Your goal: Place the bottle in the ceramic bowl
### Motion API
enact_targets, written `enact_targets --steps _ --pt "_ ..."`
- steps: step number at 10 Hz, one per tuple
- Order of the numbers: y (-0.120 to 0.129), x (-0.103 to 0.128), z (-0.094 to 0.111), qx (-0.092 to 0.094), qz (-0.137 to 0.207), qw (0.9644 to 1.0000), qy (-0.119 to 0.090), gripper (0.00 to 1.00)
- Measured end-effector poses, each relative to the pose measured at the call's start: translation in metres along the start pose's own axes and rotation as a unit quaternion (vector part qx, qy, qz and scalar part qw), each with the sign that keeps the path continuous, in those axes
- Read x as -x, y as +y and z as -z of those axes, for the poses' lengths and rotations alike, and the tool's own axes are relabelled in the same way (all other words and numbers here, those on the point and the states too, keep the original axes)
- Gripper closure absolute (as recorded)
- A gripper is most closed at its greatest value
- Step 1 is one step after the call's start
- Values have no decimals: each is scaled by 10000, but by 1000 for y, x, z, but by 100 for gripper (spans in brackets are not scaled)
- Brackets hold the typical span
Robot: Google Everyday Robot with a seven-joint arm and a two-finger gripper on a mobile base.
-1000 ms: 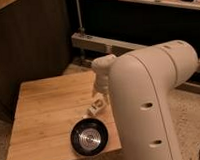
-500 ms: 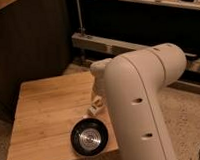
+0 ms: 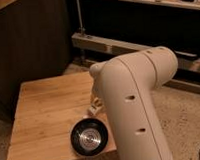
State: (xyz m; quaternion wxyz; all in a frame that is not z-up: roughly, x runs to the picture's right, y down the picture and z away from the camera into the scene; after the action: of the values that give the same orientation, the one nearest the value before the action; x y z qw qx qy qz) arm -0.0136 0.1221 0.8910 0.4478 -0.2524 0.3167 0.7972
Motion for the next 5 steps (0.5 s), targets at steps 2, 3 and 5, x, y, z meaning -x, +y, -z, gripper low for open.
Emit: enact_targets --steps 2,3,5 --pt "3 0 -3 6 75 10000 26 57" --pt "5 0 -1 41 134 9999 17 67" --pt "12 -2 13 157 329 9993 -101 87"
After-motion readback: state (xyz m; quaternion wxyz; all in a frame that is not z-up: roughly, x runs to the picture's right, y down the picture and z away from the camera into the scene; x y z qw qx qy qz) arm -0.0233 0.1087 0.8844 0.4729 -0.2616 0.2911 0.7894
